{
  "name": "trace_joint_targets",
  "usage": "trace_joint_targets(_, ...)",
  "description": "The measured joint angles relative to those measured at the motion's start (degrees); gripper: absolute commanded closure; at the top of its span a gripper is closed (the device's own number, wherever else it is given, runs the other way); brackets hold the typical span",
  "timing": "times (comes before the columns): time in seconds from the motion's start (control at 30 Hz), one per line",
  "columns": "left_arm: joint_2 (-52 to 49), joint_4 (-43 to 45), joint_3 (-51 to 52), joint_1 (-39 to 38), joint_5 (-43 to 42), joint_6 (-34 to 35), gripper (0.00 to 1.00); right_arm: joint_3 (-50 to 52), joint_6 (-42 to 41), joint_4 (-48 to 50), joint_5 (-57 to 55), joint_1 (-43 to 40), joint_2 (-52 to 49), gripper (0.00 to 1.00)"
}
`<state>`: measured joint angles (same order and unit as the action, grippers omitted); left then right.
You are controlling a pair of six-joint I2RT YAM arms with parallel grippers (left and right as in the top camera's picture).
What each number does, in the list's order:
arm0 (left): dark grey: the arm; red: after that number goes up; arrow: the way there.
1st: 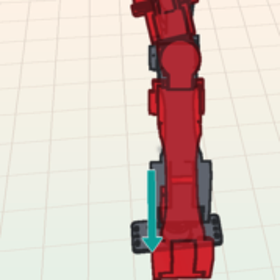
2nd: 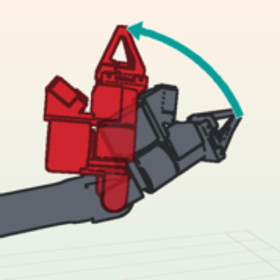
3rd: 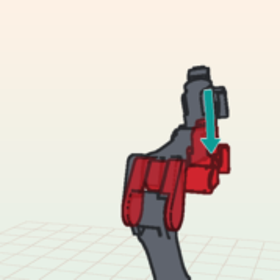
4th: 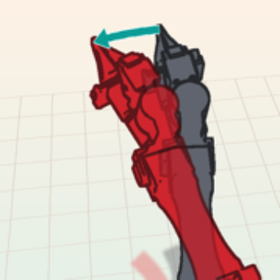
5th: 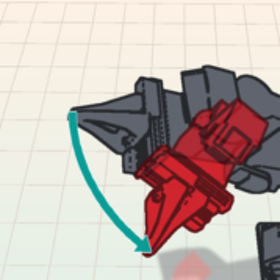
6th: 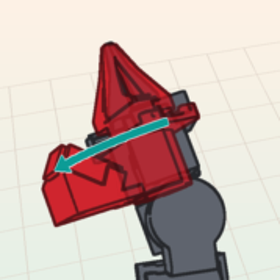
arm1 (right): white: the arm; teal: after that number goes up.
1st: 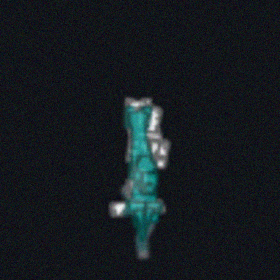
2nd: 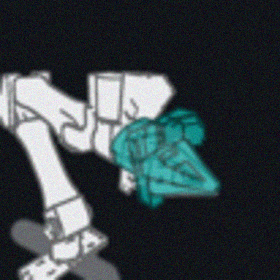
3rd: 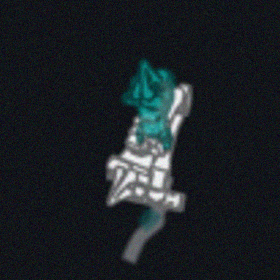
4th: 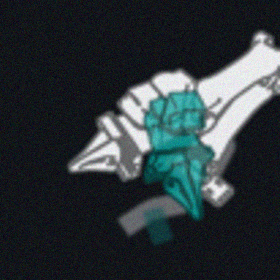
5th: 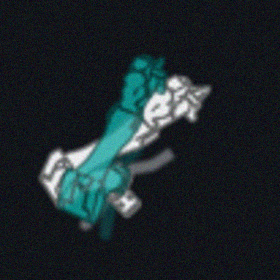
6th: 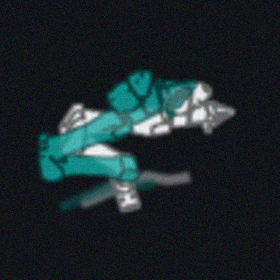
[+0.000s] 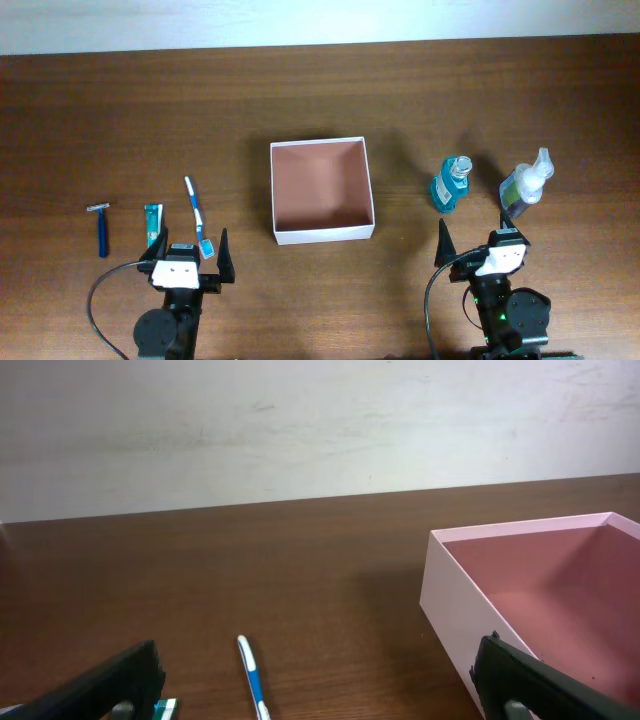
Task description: Pack container
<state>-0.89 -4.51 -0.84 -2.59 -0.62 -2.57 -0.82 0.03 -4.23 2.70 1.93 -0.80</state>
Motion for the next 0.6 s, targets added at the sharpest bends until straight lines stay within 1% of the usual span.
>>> trace_joint_targets(0.23, 0.00, 0.00, 0.00, 0.00, 0.00, 0.04, 0.00, 0.00, 0.00, 0.00, 0.00, 0.00, 0.00, 0.01)
trace_joint_targets(0.4, 0.00, -0.46, -0.13, 0.00, 0.00, 1.62, 0.00, 0.00, -0.24, -0.04, 0.24, 0.00, 0.00, 0.01)
trace_joint_targets(0.5, -0.02, -3.06, -1.55, 0.00, -0.02, 2.21, 0.00, -0.46, -0.28, -0.72, 1.46, 0.00, -0.09, 0.01)
trace_joint_targets(0.6, -0.87, -7.17, -4.98, 0.00, -0.07, 2.47, 0.00, -3.76, -0.28, -4.74, 2.43, 0.00, -1.42, 0.01)
